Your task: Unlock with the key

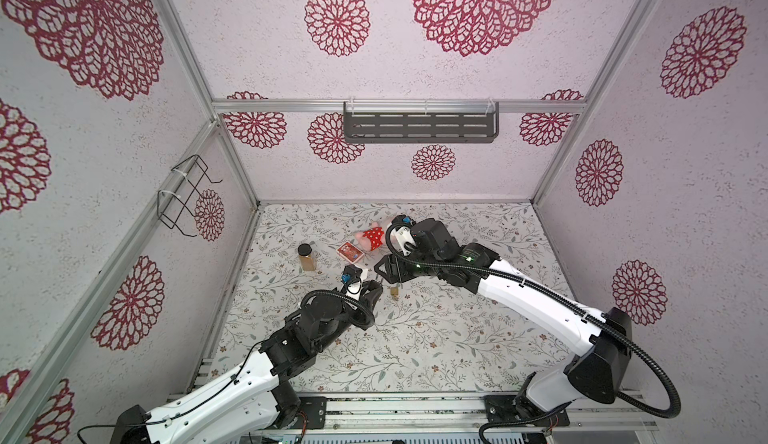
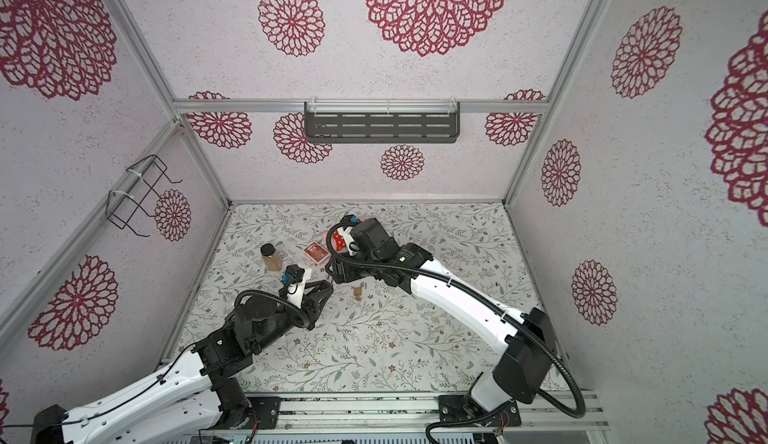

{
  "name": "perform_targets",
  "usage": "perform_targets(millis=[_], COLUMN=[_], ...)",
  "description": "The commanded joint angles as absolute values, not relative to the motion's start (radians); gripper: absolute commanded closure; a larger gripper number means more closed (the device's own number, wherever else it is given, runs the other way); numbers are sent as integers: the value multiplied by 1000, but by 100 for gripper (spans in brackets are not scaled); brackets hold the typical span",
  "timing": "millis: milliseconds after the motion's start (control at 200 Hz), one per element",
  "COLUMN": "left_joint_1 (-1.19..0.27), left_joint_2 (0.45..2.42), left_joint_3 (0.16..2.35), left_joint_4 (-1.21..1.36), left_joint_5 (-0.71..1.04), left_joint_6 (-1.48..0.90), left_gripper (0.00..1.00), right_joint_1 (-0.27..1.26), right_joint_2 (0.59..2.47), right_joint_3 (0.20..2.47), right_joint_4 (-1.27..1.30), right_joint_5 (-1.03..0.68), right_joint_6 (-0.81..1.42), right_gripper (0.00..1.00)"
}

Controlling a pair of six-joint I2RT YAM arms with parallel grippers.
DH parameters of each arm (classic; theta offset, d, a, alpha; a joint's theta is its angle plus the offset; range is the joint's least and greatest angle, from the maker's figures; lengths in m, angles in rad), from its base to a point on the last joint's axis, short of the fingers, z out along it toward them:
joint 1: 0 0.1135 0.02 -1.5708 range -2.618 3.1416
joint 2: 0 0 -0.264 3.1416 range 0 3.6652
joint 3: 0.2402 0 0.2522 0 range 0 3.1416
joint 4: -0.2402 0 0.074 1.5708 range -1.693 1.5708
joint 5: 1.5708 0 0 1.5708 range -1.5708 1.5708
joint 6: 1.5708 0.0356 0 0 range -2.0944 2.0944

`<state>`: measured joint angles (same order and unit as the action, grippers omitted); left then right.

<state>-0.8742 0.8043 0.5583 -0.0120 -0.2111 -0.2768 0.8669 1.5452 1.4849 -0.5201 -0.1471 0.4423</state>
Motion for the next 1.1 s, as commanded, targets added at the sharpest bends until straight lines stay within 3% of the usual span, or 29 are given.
perform_targets(millis=[0,625,1091], left_joint_1=[-870,-870,-871], left_joint_2=[800,770,799], left_joint_3=[553,500,500], left_joint_4=[49,149,176], left_joint_5=[-198,-155,-178], left_joint_6=[-245,-230,-243], left_gripper=[100,100,100], right_joint_1=[867,827,792], right_joint_2=[1565,1522,1403], right_joint_3=[1560,1535,1409], right_joint_4=[-629,-715,-570], right_joint_5=[-83,-161,-341], right_joint_6=[369,292,338], right_gripper=[32,31,31])
